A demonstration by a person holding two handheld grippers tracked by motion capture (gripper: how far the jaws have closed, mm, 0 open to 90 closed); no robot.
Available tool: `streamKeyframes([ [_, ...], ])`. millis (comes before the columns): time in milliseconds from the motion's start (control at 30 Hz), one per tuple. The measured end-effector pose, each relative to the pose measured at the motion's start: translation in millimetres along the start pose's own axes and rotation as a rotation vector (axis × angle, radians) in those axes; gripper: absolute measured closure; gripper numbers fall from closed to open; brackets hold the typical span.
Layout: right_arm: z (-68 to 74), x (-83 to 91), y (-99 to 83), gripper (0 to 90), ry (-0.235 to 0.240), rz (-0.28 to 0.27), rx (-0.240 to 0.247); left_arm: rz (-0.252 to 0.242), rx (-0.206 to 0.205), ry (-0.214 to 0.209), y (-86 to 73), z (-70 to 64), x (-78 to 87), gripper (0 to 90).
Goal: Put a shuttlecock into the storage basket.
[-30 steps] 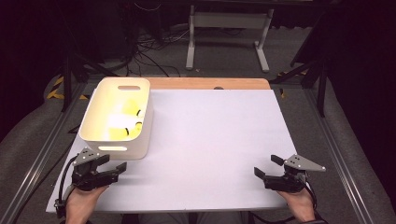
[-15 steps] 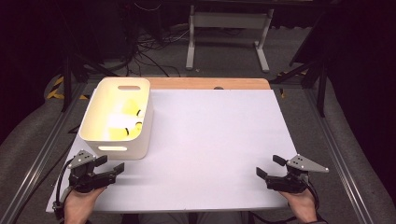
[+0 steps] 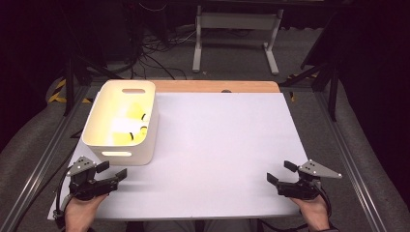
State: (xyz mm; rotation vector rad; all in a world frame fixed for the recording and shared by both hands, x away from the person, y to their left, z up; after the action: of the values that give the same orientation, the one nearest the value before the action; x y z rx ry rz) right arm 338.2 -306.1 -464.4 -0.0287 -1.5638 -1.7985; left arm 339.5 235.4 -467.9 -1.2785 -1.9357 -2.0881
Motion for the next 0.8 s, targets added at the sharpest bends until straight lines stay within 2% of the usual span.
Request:
streamKeyframes([
  [267, -1.1, -1.6, -1.2, 11.8, 0.007, 0.002, 0.006, 0.015, 0.003, -0.002, -1.0, 0.8, -1.1, 22.6],
  [500, -1.5, -2.2, -1.7, 11.7, 0.009, 0.005, 0.003, -0.008, 0.008, 0.000, 0.6, 0.8, -1.7, 22.4],
  [800, -1.1, -3.1, -1.7, 11.5, 0.013, 0.006, 0.007, -0.009, 0.006, -0.001, 1.2, 0.4, -2.1, 22.2],
])
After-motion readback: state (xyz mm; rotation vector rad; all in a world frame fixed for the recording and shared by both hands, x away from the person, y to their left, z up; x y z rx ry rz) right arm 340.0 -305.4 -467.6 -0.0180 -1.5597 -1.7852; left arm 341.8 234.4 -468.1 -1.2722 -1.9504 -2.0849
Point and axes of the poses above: each handheld gripper's, and its own axes: x roughly backward along the jaws, y roughly out of its top, z roughly to its left, the point moved 6 cm from there along -x, roughly forward along the jaws, and after that the axes turned 9 degrees about -x, right-handed, at the moved point
